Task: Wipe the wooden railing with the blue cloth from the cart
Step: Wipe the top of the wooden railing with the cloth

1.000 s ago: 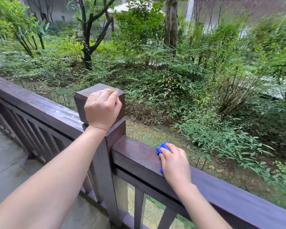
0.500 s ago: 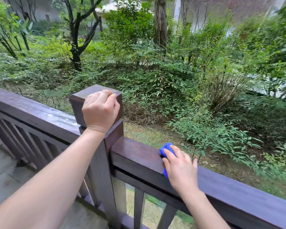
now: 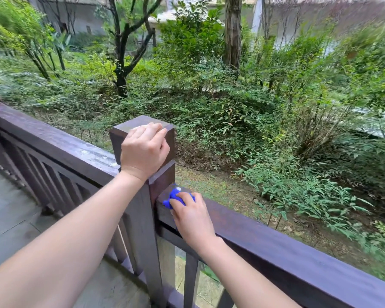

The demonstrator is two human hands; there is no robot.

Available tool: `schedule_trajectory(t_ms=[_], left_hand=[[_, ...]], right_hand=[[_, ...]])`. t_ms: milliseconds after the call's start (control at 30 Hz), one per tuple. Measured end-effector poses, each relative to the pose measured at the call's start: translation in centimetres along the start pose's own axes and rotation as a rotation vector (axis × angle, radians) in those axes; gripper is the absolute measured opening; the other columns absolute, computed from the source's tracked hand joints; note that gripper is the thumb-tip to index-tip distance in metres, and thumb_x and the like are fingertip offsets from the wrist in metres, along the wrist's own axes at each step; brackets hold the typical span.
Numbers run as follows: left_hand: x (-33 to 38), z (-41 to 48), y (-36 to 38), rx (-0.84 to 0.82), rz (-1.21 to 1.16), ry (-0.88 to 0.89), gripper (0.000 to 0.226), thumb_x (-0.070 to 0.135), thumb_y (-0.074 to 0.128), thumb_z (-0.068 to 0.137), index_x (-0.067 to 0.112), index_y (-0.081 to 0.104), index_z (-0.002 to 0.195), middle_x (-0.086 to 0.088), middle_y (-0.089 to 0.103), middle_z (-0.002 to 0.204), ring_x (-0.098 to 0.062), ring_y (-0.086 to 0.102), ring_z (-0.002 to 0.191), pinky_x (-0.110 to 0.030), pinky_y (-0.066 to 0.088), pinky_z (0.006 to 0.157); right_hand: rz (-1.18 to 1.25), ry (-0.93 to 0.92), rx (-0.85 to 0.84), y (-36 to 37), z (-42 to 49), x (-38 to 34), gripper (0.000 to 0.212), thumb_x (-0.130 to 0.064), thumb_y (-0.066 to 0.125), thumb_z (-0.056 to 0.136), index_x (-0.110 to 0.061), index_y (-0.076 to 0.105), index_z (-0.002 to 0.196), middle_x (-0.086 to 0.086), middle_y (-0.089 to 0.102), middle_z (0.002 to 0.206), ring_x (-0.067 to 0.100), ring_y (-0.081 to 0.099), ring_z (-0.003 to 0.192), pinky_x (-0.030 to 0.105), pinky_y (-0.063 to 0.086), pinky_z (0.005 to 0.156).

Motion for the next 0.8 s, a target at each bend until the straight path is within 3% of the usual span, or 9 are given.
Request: schedule_trajectory(t_ms=[100,167,267,400,633,800], left_hand=[[0.1,-0.1,-0.5,-0.123,-0.026,-0.026,0.024,0.014,0.060,0.085,0.007,0.076,0.102,-0.011,0.075,0.112,-0.032,0.071,0.103,-0.042,0.056,0.090],[0.3,-0.4,-1.1,-0.180,-0.058,-0.062,0.027,0.015,0.059,0.085,0.005,0.075,0.103,-0.013,0.073,0.116,-0.033,0.069,0.108,-0.044,0.054,0.095],[-0.2,-1.6,-2.9,-0.185,-0.140,-0.085,0.032,0.016,0.055,0.087,0.004,0.072,0.112,-0.015,0.069,0.122,-0.034,0.064,0.115,-0.047,0.049,0.101],[-3.1,-5.4,-7.0,-0.137,0.016,-0.115,0.037,0.012,0.057,0.088,0.007,0.067,0.124,-0.017,0.061,0.133,-0.036,0.059,0.118,-0.049,0.046,0.099],[-10.2,-12.2,-9.5,-0.375,0.169,-0.292,0.047,0.018,0.054,0.086,0.008,0.063,0.131,-0.018,0.056,0.141,-0.037,0.053,0.129,-0.056,0.040,0.110],[-15.9,-15.4,-11.0,-0.420,0.191,-0.363,0.046,0.021,0.054,0.085,0.006,0.065,0.127,-0.018,0.060,0.135,-0.036,0.055,0.128,-0.055,0.041,0.110]], right_hand=[[0.023,-0.032,0.025,-1.0,-0.9,0.3,0.020,-0.028,0.050,0.093,-0.016,0.065,0.090,0.006,0.062,0.093,0.032,0.047,0.078,0.044,0.048,0.070],[0.050,-0.043,-0.029,-1.6,-0.5,0.0,0.025,-0.032,0.046,0.093,-0.018,0.066,0.092,0.004,0.061,0.090,0.031,0.045,0.077,0.044,0.047,0.072],[0.136,-0.086,-0.063,-2.4,0.4,-1.4,0.024,-0.034,0.044,0.093,-0.022,0.065,0.095,0.000,0.060,0.089,0.029,0.044,0.079,0.042,0.046,0.074],[0.255,-0.149,0.018,-3.8,1.1,-4.1,0.020,-0.034,0.047,0.094,-0.030,0.065,0.101,-0.007,0.063,0.096,0.026,0.047,0.082,0.035,0.044,0.076],[0.315,-0.230,0.089,-4.5,3.1,-9.3,0.017,-0.032,0.051,0.094,-0.029,0.066,0.103,-0.011,0.064,0.101,0.022,0.048,0.082,0.026,0.043,0.077],[0.332,-0.249,0.081,-2.0,5.6,-14.4,0.016,-0.028,0.053,0.094,-0.027,0.067,0.103,-0.012,0.064,0.104,0.021,0.050,0.084,0.026,0.042,0.077]])
Point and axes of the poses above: each hand's wrist, its own z-axis towards the middle knuckle, its own y-axis out of the palm, x = y × z, the point moved 6 cm from there along z, towards the middle knuckle
